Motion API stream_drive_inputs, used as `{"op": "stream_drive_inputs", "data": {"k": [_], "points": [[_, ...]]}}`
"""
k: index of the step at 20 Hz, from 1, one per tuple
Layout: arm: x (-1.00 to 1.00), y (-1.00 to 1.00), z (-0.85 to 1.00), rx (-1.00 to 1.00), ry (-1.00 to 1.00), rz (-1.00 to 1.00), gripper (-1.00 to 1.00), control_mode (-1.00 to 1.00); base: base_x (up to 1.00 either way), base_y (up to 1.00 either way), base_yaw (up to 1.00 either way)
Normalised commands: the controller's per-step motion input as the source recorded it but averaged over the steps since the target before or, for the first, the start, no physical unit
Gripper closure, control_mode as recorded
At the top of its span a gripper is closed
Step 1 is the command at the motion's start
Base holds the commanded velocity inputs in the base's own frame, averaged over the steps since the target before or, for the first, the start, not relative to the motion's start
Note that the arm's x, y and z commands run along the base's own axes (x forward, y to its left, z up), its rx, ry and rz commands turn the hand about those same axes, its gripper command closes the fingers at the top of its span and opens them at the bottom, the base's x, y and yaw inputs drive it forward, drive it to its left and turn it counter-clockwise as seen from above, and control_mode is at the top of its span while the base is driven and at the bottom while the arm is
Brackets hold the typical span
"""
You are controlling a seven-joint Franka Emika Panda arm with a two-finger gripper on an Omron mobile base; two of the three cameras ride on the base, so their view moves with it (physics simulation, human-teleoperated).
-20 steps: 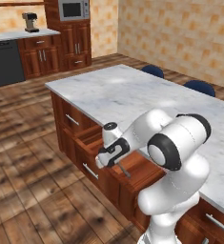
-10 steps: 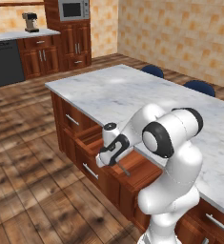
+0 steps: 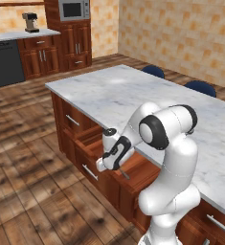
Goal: Organize the utensils by type. Pick up the wooden spoons from the counter and place them in the open cabinet. Then pick up the metallic utensils from the counter and place them in the open drawer.
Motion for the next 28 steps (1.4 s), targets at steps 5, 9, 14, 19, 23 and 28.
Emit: {"op": "stream_drive_inputs", "data": {"k": [5, 9, 14, 19, 23, 28], "points": [[0.02, -0.01, -0.21, 0.0, 0.0, 0.0, 1.0, -1.0, 0.0, 0.0, 0.0], [-0.01, 0.14, -0.2, 0.0, 0.0, 0.0, 1.0, -1.0, 0.0, 0.0, 0.0], [-0.1, 0.31, -0.27, 0.0, 0.0, -0.03, 1.0, -1.0, 0.0, 0.0, 0.0], [-0.18, 0.42, -0.31, 0.0, 0.0, -0.06, 1.0, -1.0, 0.0, 0.0, 0.0], [-0.25, 0.46, -0.31, 0.01, 0.0, -0.1, 1.0, -1.0, 0.0, 0.0, 0.0], [-0.27, 0.52, -0.29, 0.02, 0.0, -0.13, 1.0, -1.0, 0.0, 0.0, 0.0]]}}
